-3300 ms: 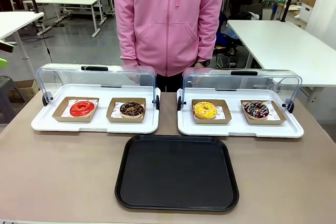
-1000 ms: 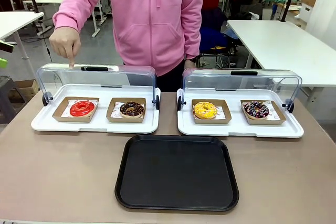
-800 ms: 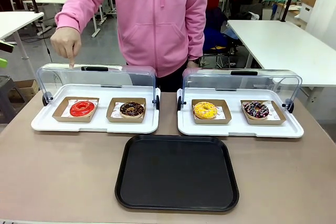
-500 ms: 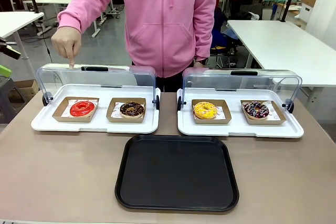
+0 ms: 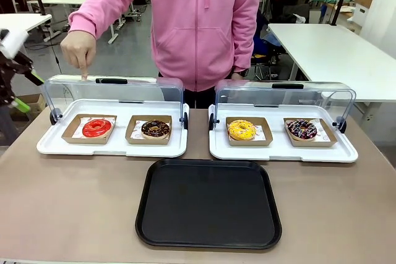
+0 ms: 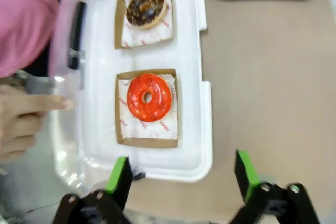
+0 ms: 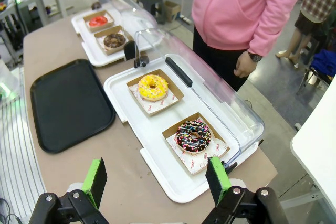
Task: Move the first donut from the left to the tray.
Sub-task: Pick up the Paper togo box containing the Donut indicated by the person and place it on the Handle tray.
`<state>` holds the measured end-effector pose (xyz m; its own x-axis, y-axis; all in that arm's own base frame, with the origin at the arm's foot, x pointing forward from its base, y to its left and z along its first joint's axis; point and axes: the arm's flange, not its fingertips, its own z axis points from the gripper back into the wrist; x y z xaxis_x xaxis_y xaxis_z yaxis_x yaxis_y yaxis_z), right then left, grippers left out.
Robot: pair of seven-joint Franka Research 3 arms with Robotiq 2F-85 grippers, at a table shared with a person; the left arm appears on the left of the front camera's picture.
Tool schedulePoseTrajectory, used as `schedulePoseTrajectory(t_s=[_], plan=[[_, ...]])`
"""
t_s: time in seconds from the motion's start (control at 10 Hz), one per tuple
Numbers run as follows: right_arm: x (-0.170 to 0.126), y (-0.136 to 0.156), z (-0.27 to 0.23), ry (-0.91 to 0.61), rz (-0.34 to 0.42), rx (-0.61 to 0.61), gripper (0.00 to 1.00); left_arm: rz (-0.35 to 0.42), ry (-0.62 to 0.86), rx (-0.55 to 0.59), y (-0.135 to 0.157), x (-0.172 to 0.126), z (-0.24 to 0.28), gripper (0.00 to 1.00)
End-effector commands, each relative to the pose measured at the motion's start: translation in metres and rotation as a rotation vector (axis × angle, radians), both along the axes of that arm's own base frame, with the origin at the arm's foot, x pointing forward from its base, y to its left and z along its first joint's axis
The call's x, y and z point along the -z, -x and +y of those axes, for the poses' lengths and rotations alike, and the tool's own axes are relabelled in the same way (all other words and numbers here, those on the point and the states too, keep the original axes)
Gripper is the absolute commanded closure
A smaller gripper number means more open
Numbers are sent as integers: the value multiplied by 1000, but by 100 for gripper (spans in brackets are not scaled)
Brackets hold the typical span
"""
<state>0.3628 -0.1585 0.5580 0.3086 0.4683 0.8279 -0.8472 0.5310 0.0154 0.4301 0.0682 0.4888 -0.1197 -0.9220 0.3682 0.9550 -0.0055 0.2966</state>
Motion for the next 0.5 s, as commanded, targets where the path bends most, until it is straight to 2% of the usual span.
schedulePoseTrajectory(t_s=[0.0, 0.1, 0.4], plan=[[-1, -2, 1, -8, -22, -9, 0, -31, -59, -7, 6, 30, -16, 0], [-1, -2, 1, -8, -22, -9, 0, -59, -96, -34, 2, 46, -25, 0], [-1, -2, 1, -8, -22, -9, 0, -32, -209, -50, -26, 88, -42, 0]])
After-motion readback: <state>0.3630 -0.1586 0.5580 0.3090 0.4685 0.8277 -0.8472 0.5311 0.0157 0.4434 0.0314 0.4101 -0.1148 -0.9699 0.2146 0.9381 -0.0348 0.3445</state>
